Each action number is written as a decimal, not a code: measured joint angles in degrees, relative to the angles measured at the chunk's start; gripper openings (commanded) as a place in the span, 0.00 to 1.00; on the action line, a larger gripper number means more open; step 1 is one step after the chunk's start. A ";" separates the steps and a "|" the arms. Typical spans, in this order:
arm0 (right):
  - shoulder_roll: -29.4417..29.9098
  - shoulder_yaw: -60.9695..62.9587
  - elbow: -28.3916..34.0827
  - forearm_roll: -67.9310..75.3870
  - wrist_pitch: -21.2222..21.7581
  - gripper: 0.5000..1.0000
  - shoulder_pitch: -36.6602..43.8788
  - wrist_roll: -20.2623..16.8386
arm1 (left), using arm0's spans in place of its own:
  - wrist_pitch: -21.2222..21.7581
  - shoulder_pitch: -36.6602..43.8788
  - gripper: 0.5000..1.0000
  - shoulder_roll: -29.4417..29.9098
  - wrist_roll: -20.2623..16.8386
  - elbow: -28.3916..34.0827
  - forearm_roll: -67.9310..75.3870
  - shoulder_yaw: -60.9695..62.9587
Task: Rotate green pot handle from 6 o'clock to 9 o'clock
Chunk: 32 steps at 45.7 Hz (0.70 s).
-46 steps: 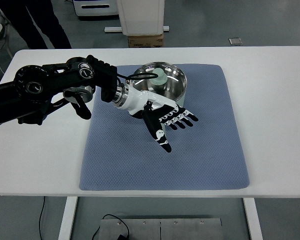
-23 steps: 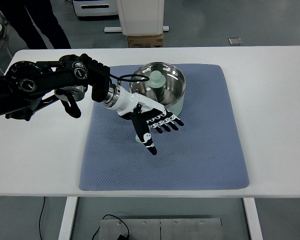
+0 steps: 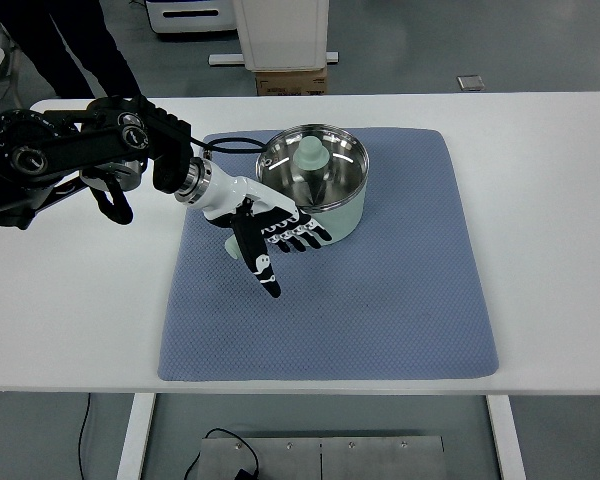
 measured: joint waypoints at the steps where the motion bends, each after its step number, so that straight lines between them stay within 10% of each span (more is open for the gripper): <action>1: 0.00 0.00 0.00 0.00 0.01 1.00 0.00 0.00 | 0.00 0.00 1.00 0.08 0.00 0.10 0.03 0.20; 32: 0.00 0.00 0.00 0.00 0.01 1.00 0.00 0.00 | 0.00 -0.47 1.00 3.11 0.09 7.22 2.58 1.16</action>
